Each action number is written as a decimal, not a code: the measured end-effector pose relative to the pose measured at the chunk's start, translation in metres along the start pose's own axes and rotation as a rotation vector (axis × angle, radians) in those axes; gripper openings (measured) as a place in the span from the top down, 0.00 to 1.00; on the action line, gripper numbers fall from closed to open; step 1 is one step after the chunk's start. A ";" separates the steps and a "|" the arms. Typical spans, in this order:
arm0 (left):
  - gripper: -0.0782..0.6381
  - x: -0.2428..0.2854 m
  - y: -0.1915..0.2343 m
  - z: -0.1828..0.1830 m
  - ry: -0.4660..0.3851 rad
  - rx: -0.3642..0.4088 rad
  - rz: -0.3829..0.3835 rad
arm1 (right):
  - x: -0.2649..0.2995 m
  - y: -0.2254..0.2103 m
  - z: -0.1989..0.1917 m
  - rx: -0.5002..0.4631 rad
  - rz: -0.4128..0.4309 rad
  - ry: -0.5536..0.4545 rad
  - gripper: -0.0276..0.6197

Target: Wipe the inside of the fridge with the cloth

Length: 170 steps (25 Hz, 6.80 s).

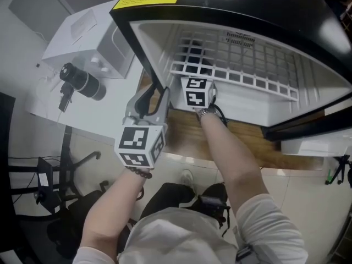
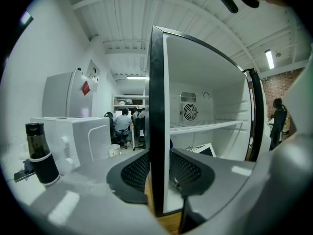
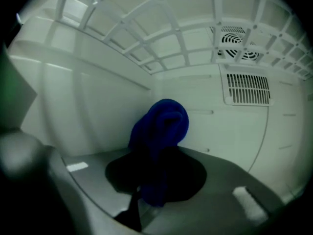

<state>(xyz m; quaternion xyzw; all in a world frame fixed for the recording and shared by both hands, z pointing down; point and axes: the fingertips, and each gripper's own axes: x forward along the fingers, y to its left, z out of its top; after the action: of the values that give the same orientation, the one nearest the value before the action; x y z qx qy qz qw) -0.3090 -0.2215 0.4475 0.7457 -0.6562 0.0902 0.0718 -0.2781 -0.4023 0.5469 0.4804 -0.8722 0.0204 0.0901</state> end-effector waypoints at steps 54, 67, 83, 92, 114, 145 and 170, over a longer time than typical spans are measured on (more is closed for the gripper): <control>0.72 0.000 0.003 -0.001 -0.003 -0.038 0.091 | -0.078 -0.188 -0.033 0.063 -0.282 0.059 0.83; 0.72 0.000 0.004 -0.002 0.022 -0.039 0.097 | -0.107 -0.232 -0.040 0.087 -0.402 0.093 0.83; 0.72 0.001 0.003 -0.002 0.029 -0.042 0.106 | -0.119 -0.193 -0.015 0.103 -0.322 0.005 0.83; 0.72 0.000 0.001 -0.001 0.034 -0.014 0.068 | -0.088 -0.064 -0.006 0.109 -0.089 -0.001 0.83; 0.72 -0.001 0.000 -0.001 0.019 0.000 0.001 | -0.031 0.004 -0.044 0.115 -0.069 0.234 0.83; 0.77 -0.006 0.004 -0.008 0.042 0.002 0.056 | -0.104 -0.136 -0.073 0.111 -0.312 0.297 0.83; 0.78 -0.004 -0.011 -0.006 0.103 -0.006 0.061 | -0.155 -0.222 -0.077 0.138 -0.463 0.323 0.83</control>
<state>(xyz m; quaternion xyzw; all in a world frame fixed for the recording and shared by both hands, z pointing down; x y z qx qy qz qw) -0.2986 -0.2152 0.4531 0.7195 -0.6744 0.1286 0.1049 0.0001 -0.3829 0.5839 0.6622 -0.7103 0.1346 0.1971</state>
